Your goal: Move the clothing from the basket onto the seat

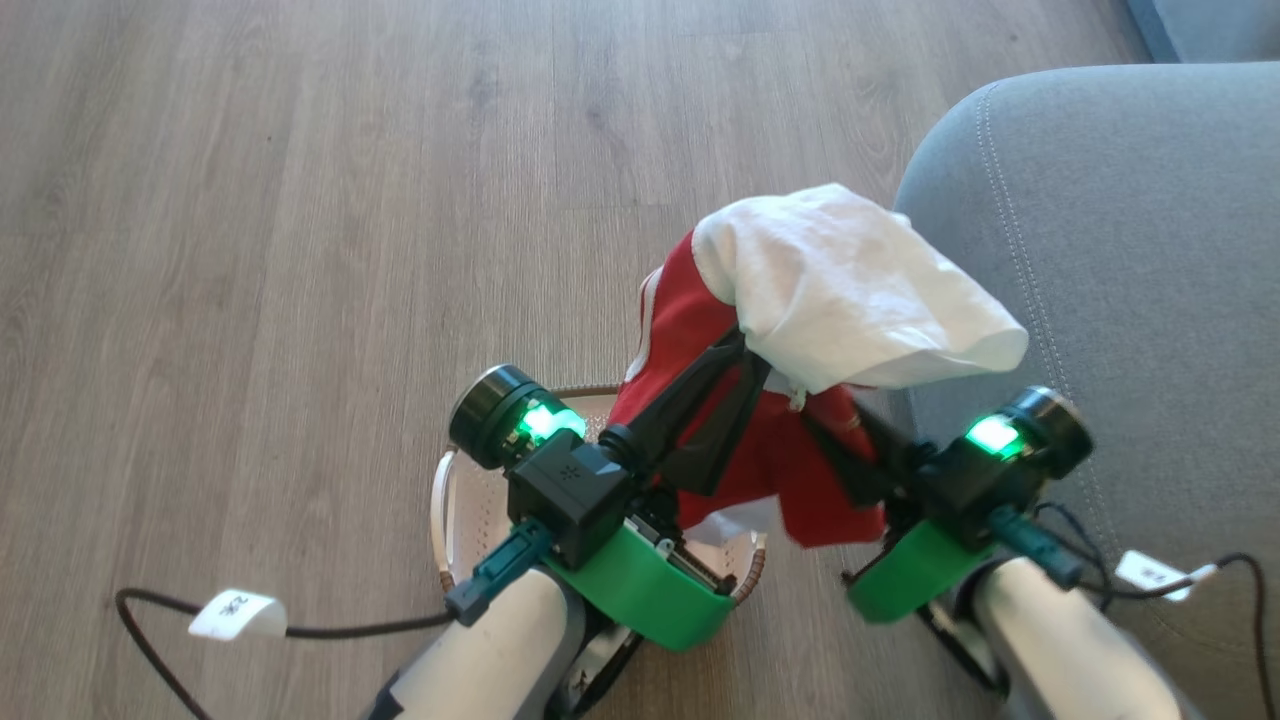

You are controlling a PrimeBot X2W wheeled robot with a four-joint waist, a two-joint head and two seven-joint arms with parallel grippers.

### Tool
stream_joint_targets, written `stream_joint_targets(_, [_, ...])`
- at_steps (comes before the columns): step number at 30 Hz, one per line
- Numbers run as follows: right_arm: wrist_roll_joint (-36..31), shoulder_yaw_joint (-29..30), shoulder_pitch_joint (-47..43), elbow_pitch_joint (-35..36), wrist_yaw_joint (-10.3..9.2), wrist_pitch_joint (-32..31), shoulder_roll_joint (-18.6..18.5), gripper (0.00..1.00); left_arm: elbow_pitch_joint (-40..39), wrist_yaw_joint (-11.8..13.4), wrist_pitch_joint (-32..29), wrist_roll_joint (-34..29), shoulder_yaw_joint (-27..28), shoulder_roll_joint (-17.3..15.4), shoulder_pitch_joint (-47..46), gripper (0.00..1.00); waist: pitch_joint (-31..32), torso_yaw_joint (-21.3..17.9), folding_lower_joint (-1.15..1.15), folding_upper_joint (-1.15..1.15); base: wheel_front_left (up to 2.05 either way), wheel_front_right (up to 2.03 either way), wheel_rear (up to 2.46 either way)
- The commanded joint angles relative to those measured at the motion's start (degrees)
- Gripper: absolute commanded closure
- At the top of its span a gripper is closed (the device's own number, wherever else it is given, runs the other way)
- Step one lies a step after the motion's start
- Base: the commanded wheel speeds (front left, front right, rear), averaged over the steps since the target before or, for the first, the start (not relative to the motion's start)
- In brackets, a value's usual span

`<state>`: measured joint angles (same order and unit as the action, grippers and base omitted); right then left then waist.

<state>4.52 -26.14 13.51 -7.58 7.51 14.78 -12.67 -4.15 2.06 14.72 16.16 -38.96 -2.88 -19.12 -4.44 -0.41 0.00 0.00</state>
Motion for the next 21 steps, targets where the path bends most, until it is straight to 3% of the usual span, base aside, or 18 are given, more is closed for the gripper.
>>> stream_joint_targets(1, [-0.07, 1.15, 1.15, 2.37, -0.02, 0.22, 0.98, 1.00, -2.39, 0.26, 0.28, -0.05, 1.94, 0.01, -2.86, 1.00, -0.02, 0.07, 0.00, 0.00, 0.00, 0.00, 0.00])
stream_joint_targets(6, [5.42, 8.93, 0.00, 4.06, -0.02, 0.22, 5.15, 1.00, -3.09, 0.38, 0.28, -0.24, 1.73, 0.01, -2.61, 1.00, -0.14, 0.44, 0.00, 0.00, 0.00, 0.00, 0.00])
stream_joint_targets(21, [9.36, 15.83, -0.32, 13.66, -0.02, 0.22, 8.72, 1.00, -0.07, 0.18, 0.28, -0.71, 1.42, 0.01, -1.67, 1.00, 0.40, 0.95, 0.00, 0.00, 0.00, 0.00, 0.00])
